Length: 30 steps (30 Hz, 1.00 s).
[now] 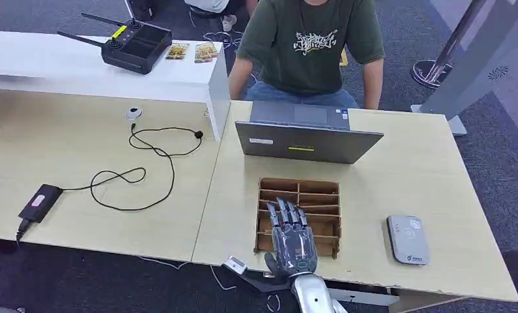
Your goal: Pass the card to the sensor for recognition and then transmit it.
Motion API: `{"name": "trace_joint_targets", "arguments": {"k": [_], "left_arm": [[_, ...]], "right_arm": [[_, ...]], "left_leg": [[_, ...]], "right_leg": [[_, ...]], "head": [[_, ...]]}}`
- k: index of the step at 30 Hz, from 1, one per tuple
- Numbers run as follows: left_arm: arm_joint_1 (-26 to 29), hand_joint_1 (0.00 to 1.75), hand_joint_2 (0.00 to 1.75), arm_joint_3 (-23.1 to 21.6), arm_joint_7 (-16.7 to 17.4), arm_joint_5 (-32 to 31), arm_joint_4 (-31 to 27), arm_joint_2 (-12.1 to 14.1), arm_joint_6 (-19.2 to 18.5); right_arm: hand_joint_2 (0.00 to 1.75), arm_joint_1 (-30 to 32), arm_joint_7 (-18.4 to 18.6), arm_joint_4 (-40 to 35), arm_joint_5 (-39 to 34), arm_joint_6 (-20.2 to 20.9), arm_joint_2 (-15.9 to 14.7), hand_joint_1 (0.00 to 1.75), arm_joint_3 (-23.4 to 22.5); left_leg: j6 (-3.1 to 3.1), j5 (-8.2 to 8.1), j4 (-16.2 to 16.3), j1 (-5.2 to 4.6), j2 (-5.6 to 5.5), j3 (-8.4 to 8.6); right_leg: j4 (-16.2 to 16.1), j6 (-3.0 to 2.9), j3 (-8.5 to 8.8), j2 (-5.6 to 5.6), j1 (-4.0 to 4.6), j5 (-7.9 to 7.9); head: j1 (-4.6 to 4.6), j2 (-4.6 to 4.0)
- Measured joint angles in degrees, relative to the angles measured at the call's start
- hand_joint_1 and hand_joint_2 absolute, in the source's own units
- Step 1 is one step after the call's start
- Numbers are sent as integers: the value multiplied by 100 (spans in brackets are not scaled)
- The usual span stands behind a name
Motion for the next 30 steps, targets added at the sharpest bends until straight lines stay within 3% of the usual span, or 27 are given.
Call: {"name": "trace_joint_targets", "arguments": {"k": [30], "left_arm": [[-1,0,0,0,50,44,0,-2,9]], "right_arm": [[175,0,63,-2,103,96,22,0,-35]], "left_leg": [[0,0,0,0,0,0]], "right_leg": [[0,0,0,0,0,0]], "head": [[0,-2]]}}
